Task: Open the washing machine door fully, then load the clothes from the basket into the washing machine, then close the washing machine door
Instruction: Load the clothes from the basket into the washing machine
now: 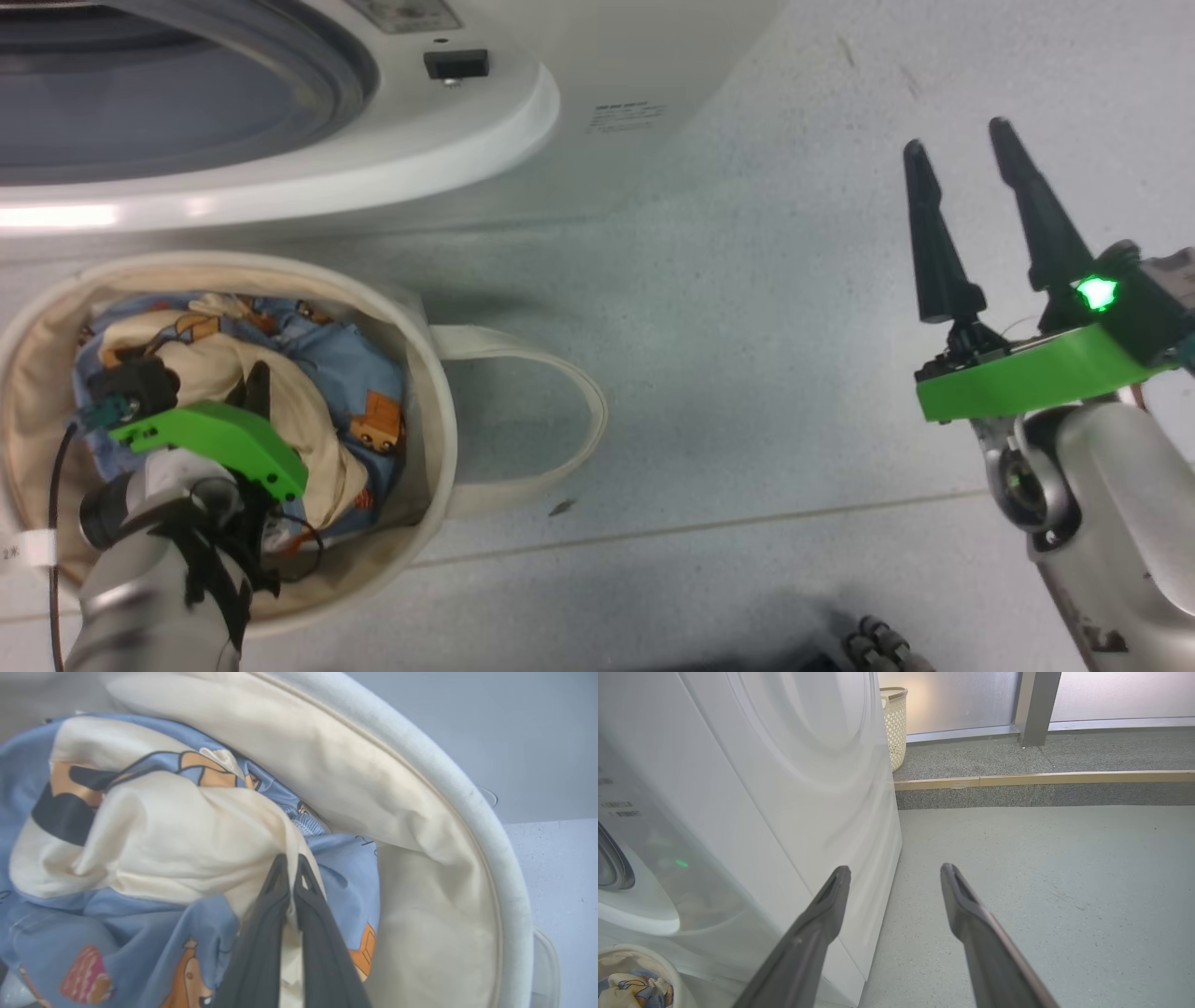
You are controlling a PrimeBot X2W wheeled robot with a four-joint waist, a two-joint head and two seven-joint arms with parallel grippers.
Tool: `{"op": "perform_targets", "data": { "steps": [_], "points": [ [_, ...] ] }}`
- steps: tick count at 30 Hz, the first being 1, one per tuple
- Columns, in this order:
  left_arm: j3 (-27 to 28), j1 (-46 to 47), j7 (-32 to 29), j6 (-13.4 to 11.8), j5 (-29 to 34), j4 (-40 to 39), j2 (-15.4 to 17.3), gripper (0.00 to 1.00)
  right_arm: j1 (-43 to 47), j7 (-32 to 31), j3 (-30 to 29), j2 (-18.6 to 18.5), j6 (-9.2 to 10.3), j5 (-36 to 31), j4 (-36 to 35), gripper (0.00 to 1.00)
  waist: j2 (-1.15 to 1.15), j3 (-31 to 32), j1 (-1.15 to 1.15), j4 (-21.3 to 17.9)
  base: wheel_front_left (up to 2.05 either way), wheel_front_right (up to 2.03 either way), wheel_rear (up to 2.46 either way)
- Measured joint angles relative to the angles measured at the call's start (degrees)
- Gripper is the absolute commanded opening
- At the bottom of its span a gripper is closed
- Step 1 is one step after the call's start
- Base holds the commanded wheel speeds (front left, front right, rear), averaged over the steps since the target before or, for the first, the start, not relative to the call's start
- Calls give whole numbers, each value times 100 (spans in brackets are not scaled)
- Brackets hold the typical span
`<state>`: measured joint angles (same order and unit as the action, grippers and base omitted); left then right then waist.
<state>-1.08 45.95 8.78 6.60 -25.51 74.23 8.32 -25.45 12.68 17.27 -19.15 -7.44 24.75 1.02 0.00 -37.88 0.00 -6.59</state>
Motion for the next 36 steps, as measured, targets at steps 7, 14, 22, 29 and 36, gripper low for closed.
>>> {"op": "perform_targets", "data": {
  "steps": [7,14,22,29,36],
  "points": [
    [-55,-427,248,52,-143,2,-38,0,-24,74,414,86,0,204,426,100,0,563,-1,27,0,0,0],
    [-446,-938,483,57,-399,-288,-112,0,-34,157,732,124,0,536,898,100,0,1381,-1,111,0,0,0],
    [-924,-1389,544,57,-737,-932,-27,0,31,160,779,231,0,684,1051,100,0,1926,-2,290,0,0,0],
    [-1060,-1799,545,57,-865,-1847,208,0,292,160,789,325,0,746,1095,100,0,2297,0,434,0,0,0],
    [-927,-2222,545,57,-739,-2921,238,0,519,160,767,390,0,812,1128,100,0,2701,-1,552,0,0,0]
  ]
}}
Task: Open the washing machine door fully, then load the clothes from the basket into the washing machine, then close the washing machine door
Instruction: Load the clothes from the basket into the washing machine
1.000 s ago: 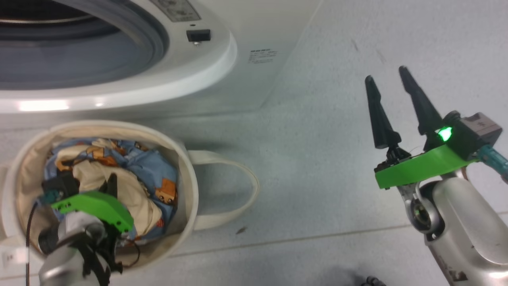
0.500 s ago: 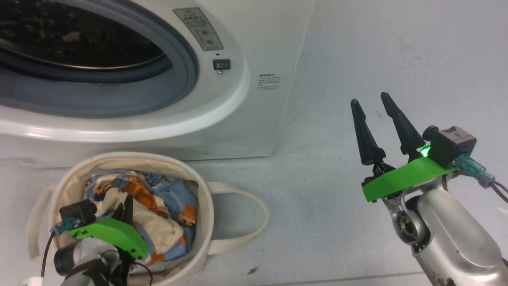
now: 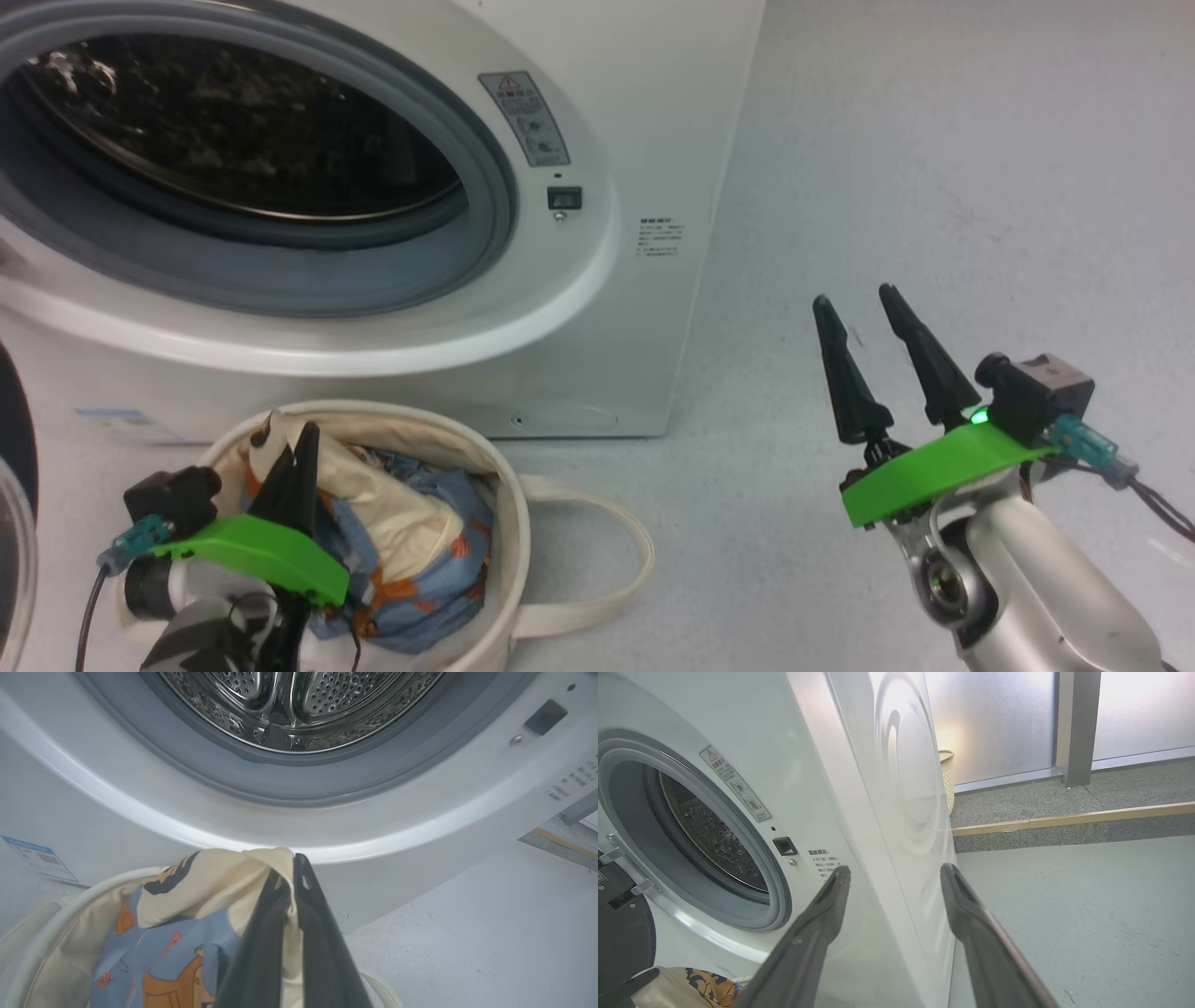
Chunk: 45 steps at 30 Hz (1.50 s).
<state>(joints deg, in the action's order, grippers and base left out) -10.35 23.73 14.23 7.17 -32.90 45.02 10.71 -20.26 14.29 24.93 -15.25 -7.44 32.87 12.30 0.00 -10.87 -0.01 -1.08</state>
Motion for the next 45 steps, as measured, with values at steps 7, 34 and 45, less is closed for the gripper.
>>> {"op": "perform_targets", "data": {
  "steps": [7,34,45],
  "points": [
    [113,-415,1,0,215,-993,-1,0,300,0,2,60,0,110,76,100,0,416,0,117,0,0,0],
    [171,560,-60,0,83,-2395,782,0,589,0,98,147,0,250,0,100,0,802,1,27,0,0,0],
    [388,1627,4,0,-88,-1702,1002,0,367,0,90,140,0,190,-112,100,0,187,1,-257,0,0,0]
  ]
}}
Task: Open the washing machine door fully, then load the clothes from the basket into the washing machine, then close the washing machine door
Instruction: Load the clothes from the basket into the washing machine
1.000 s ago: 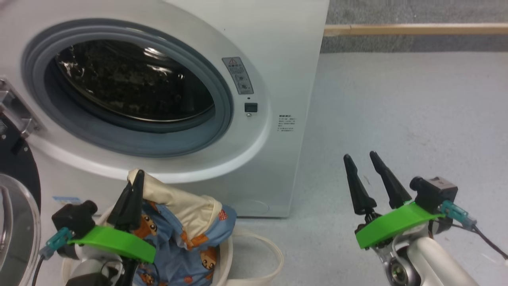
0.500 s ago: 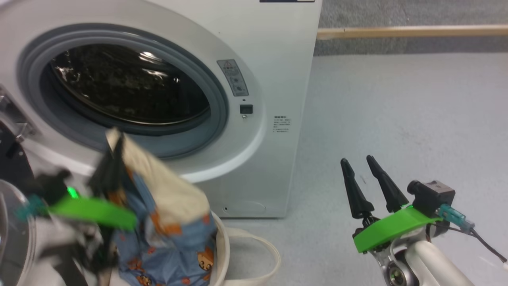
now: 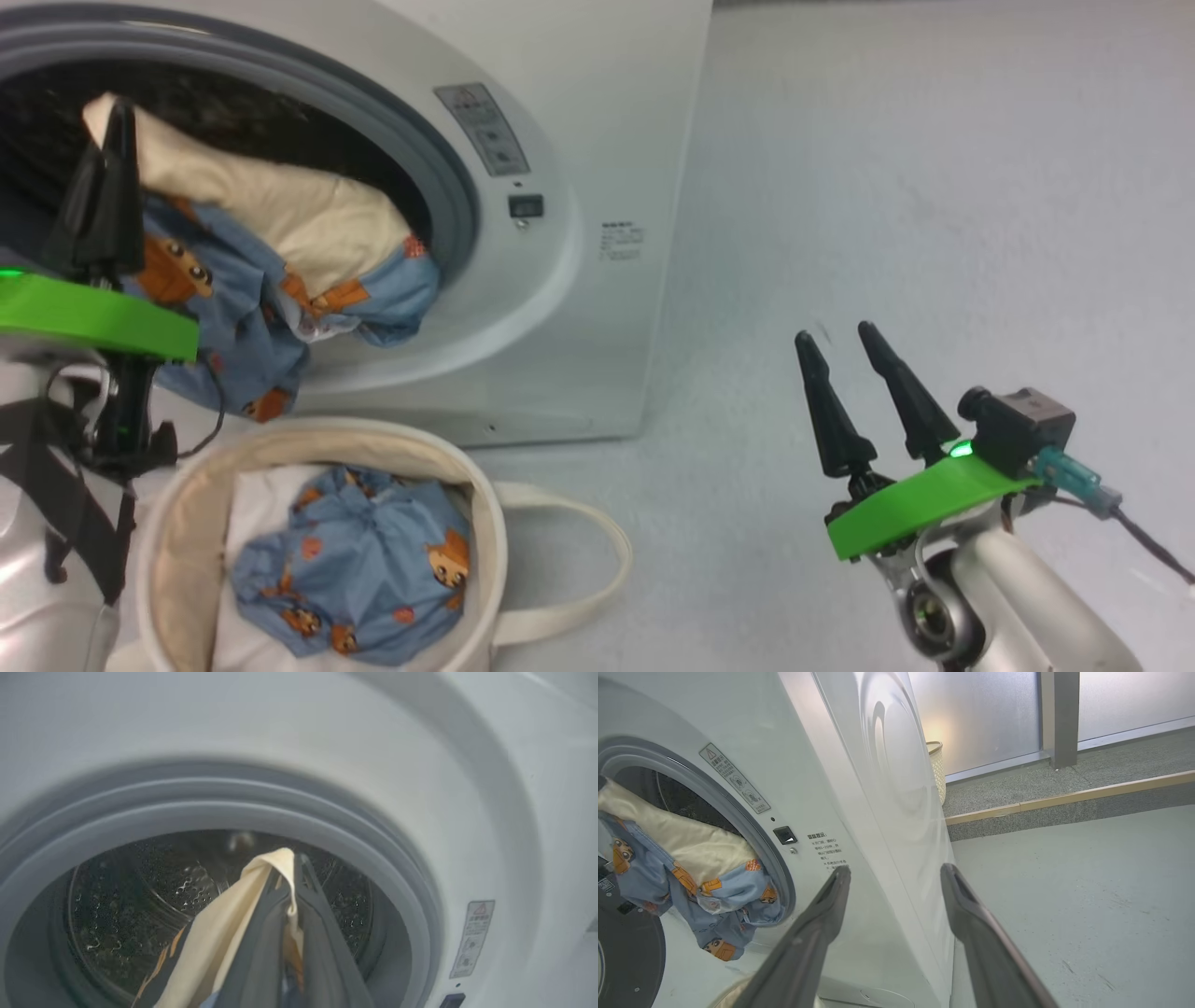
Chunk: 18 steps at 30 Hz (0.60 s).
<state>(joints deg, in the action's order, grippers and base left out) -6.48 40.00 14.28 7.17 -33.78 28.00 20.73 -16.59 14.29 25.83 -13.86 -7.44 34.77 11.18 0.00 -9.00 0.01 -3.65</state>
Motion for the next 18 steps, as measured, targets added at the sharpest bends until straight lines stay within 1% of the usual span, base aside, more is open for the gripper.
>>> {"op": "perform_targets", "data": {
  "steps": [3,6,10,14,18],
  "points": [
    [130,37,3,0,63,456,-92,0,-85,0,-2,-51,0,-64,-45,100,0,-233,1,-90,0,0,0],
    [386,159,3,0,151,635,-252,0,-237,0,-43,-131,0,-114,-121,100,0,-482,1,-180,0,0,0],
    [569,400,4,0,349,882,-401,0,-318,0,-132,-218,0,-203,-172,100,0,-788,1,-306,0,0,0],
    [725,550,4,0,480,1288,-432,0,-317,0,-194,-291,0,-244,-211,100,0,-1036,1,-426,0,0,0],
    [753,828,4,0,604,1735,-426,0,-318,0,-224,-313,0,-258,-268,100,0,-1240,0,-536,0,0,0]
  ]
}}
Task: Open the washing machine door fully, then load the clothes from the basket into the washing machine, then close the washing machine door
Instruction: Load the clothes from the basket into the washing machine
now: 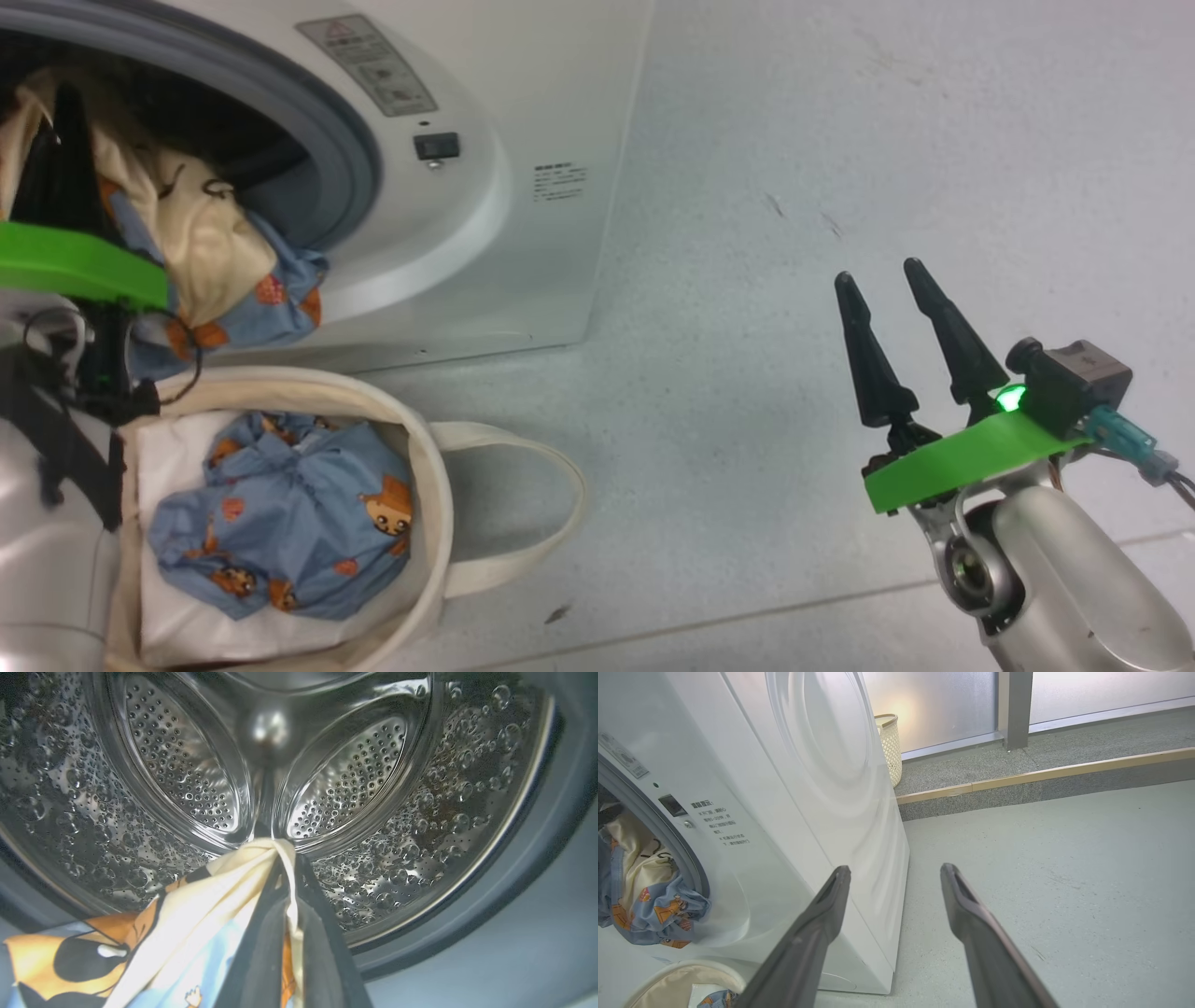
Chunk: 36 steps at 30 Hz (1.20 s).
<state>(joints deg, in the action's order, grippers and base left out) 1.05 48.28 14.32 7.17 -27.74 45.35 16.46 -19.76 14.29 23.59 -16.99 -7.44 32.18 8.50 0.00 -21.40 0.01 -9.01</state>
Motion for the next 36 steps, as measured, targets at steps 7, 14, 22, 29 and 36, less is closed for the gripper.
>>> {"op": "perform_targets", "data": {
  "steps": [7,14,22,29,36],
  "points": [
    [88,628,0,0,254,915,88,0,0,0,-138,-113,0,-43,-107,100,0,-343,-1,-184,0,0,0],
    [-60,1328,0,0,379,1747,-42,0,0,0,-238,-144,0,-94,-231,100,0,-662,0,-215,0,0,0],
    [77,1786,2,-9,669,1292,-62,0,-26,0,-325,-142,0,-192,-385,100,0,-854,-1,-260,0,0,0],
    [250,1755,42,-9,973,1292,-170,12,-26,0,-389,-124,0,-200,-432,100,0,-932,-1,-298,0,0,0],
    [145,1835,-242,-142,1102,2668,-222,100,-27,0,-355,-98,0,-243,-426,100,0,-853,-1,-261,0,0,0]
  ]
}}
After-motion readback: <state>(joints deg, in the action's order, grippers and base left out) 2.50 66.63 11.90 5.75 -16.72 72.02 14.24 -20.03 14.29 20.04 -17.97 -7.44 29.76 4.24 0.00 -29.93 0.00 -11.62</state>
